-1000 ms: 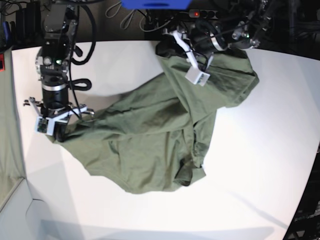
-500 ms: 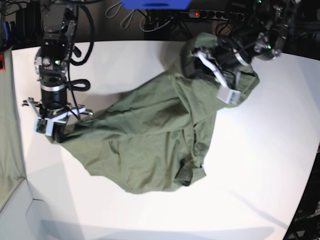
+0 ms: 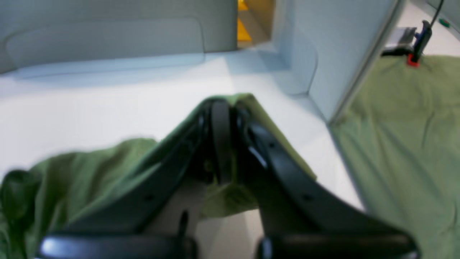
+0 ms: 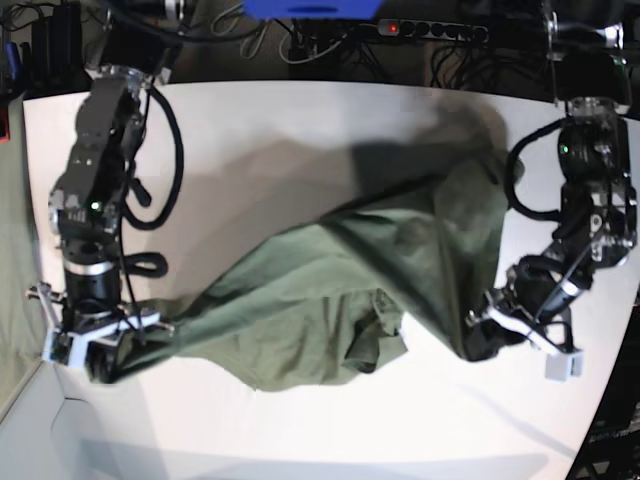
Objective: Layout the t-shirt on the table in an organized manner, then fold the t-shirt properly
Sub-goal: 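Lift the t-shirt high with both grippers and shake it out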
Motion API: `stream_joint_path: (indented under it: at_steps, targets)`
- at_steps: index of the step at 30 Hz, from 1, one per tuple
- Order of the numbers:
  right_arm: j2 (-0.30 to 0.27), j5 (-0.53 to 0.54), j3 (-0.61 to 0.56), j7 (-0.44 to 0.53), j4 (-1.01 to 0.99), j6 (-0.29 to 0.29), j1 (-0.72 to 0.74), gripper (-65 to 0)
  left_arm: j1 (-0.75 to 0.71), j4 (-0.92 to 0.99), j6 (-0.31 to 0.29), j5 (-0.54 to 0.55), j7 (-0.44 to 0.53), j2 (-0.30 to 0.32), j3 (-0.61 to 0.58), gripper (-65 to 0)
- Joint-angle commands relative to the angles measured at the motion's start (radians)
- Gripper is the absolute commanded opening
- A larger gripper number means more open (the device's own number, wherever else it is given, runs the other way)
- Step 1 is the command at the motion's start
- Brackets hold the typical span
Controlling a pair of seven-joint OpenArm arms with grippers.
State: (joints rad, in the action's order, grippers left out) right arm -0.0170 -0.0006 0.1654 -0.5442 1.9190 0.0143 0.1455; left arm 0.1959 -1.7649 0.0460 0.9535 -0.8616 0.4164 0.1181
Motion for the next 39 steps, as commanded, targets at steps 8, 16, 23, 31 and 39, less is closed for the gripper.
stream_joint_path:
  at_steps: [8,16,23,31,39]
  targets:
    - [-0.087,-0.003,-0.002,-0.084,-0.039,-0.001,0.280,-65.0,0.440,0.216,-0.002,0.020,0.037,0.008,-0.028,-64.8]
    - [-0.163,-0.003,0.000,-0.086,-0.154,-0.001,0.523,-65.0,0.764,0.463,-0.002,0.009,0.084,-0.069,-0.031,-64.6]
    - [-0.169,-0.005,0.006,-0.092,-0.174,-0.001,0.641,-65.0,0.841,0.477,-0.002,0.028,0.137,-0.063,-0.025,-64.6]
    - [-0.153,-0.002,0.009,-0.135,-0.037,-0.001,0.369,-65.0,0.594,0.297,-0.002,0.161,0.074,0.037,-0.011,-64.6]
    - [-0.070,0.000,0.009,-0.018,0.035,-0.001,-0.010,-65.0,0.037,0.044,-0.002,0.190,0.083,0.032,0.194,-64.6]
